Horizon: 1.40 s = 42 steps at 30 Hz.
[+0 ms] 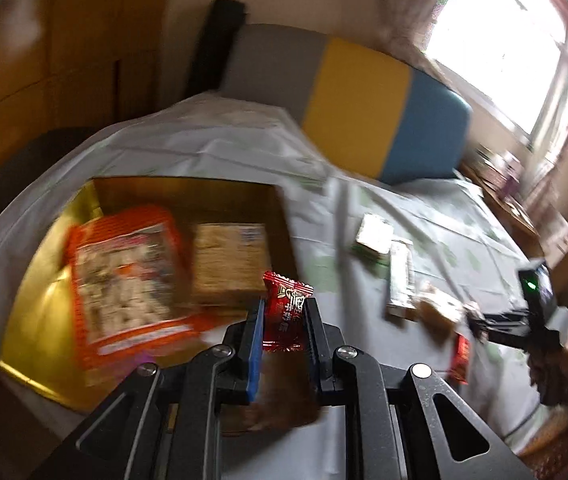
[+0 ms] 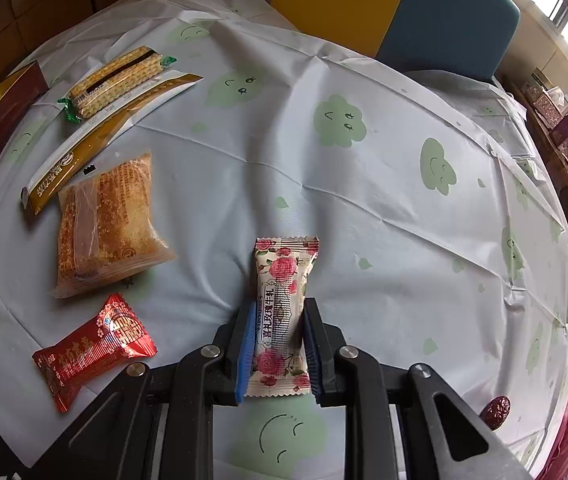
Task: Organize snacks
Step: 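Carry the red candy into the gold tray and open the left gripper, then grasp the white and gold stick packets with the left gripper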
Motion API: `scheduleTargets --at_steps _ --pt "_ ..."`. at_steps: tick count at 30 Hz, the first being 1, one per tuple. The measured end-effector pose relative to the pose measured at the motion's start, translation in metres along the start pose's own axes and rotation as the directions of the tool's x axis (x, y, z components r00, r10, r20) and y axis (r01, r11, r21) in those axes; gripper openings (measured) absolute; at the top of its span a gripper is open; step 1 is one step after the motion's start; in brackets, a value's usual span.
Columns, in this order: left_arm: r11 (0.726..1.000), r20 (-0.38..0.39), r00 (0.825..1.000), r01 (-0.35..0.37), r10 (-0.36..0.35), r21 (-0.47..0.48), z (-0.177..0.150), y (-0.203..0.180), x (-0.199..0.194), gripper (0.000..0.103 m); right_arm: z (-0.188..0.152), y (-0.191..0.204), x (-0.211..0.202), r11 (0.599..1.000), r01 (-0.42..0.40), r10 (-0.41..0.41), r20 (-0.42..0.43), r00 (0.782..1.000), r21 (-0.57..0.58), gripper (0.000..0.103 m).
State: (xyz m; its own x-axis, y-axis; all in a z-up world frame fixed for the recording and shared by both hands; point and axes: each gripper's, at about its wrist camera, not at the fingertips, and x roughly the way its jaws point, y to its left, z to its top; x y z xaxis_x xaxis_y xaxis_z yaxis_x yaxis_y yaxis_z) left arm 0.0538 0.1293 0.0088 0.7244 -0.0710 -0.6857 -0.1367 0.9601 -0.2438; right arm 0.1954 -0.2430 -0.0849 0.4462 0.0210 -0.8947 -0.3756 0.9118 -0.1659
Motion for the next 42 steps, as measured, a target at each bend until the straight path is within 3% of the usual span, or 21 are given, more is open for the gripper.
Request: scheduleTargets --at_steps 4,11,15,20,25,42 --pt "0.997 -0.046 0.999 -0.004 0.001 -0.072 -0.004 0.025 0.009 0.019 0.0 0.0 0.0 1.0 0.001 -0.001 -0.001 1.0 -0.004 0.022" --pt "0.995 -0.066 0.995 -0.081 0.077 -0.063 -0.022 0.036 0.018 0.022 0.001 -0.002 -0.001 1.0 0.0 0.0 -0.001 1.0 -0.006 0.022" --pt "0.992 -0.093 0.993 -0.084 0.076 -0.089 -0.029 0.043 0.024 0.027 0.001 -0.002 -0.001 1.0 0.0 0.0 -0.001 1.0 -0.003 0.022" --pt "0.987 -0.071 0.985 -0.159 0.158 -0.011 -0.029 0.026 0.022 0.027 0.001 -0.002 -0.001 1.0 0.004 -0.004 -0.001 1.0 -0.01 0.022" --pt "0.984 -0.058 0.982 -0.175 0.177 0.046 -0.025 0.008 0.017 0.027 0.0 -0.001 -0.002 1.0 0.012 -0.012 0.002 1.0 -0.017 0.022" --pt "0.98 -0.064 0.995 -0.061 0.074 0.187 -0.02 -0.06 0.017 0.027 -0.001 0.002 -0.003 0.999 0.028 -0.027 0.01 1.0 -0.039 0.022"
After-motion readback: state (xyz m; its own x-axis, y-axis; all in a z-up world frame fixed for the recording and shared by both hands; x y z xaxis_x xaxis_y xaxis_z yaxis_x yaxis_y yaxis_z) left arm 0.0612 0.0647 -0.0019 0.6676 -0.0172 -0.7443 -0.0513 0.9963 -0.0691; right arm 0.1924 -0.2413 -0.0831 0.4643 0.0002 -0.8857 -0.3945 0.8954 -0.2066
